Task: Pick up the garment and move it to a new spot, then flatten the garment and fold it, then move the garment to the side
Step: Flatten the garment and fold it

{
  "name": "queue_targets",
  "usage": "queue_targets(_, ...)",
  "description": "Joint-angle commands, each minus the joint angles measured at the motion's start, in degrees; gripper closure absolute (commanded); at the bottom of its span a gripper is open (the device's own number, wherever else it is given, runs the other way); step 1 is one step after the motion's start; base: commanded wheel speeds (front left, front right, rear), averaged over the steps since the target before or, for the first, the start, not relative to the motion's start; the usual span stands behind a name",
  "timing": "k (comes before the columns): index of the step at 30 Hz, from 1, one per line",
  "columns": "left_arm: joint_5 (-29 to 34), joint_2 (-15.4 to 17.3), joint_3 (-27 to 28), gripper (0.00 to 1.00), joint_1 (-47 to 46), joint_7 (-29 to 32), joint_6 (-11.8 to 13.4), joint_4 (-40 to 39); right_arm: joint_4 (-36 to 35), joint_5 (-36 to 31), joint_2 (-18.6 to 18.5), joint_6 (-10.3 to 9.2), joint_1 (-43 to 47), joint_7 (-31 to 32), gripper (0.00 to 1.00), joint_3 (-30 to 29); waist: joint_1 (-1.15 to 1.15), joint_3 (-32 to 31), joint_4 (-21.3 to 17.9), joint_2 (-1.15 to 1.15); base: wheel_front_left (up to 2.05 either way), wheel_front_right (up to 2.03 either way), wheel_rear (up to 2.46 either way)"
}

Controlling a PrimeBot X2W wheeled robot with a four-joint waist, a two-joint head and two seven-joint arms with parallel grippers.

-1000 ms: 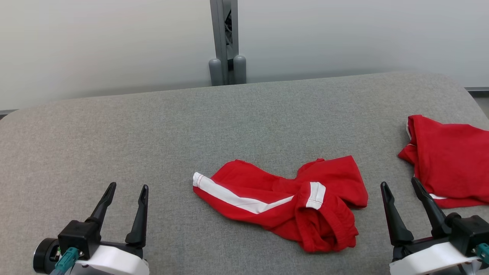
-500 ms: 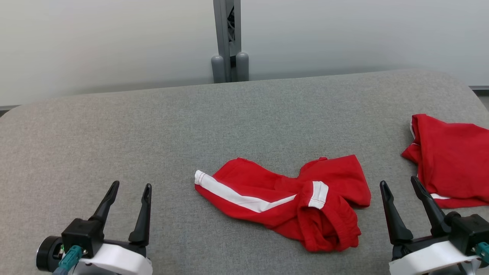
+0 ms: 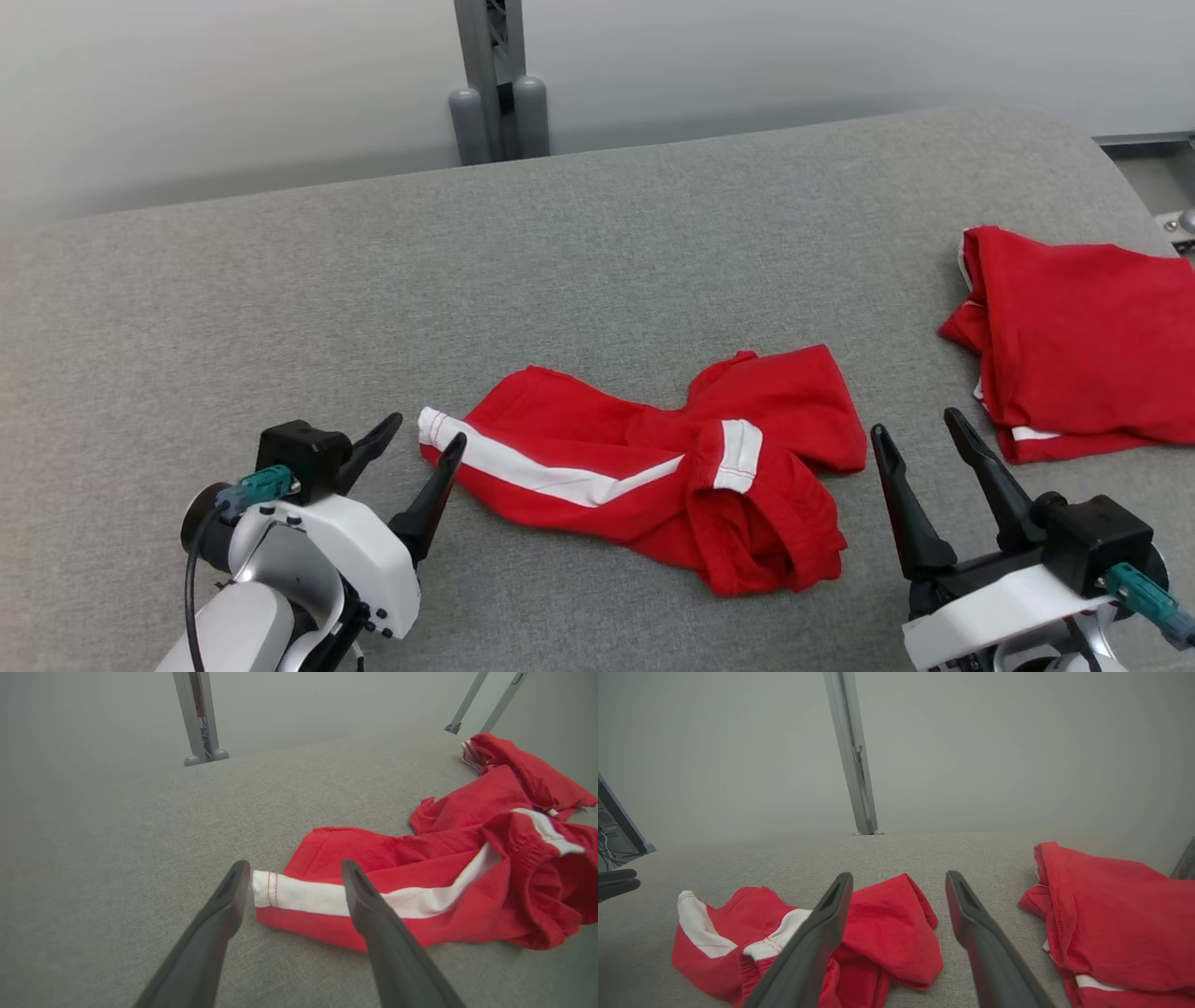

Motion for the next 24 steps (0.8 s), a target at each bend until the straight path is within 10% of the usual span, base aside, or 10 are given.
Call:
queue_targets(1,-0.5,0.3,-0.1,0.0,-1.4,0.7,-0.7,1.3,0.4,0.3,-0.3,-0.01,-0.9,-0.6,0.0,0.3,0.0,1.1,-1.3,0.0,0.0,0.0,0.0)
queue_targets(13,-3.7,-0.7,-1.7,0.0,-9.5,3.3,-4.2,15.7,2.7,1.3,-1.0,-0.01,-3.2,-1.6,0.0,3.1,0.0,4.3,-3.2,0.0,0.0,0.0,0.0)
queue_targets(16,-4.4,-0.9,-2.3,1.0,-10.4,2.7,-4.7,17.1,2.6,1.1,-2.3,-0.01,-3.8,-1.2,0.0,5.8,0.0,4.6,-3.1,0.0,0.0,0.0,0.0)
queue_targets(24,-4.4,-0.7,-4.3,1.0,-12.1,1.4,-5.2,18.4,0.1,-1.2,-7.7,-0.02,-6.5,2.9,0.0,15.2,0.0,5.0,-2.4,0.0,0.0,0.0,0.0)
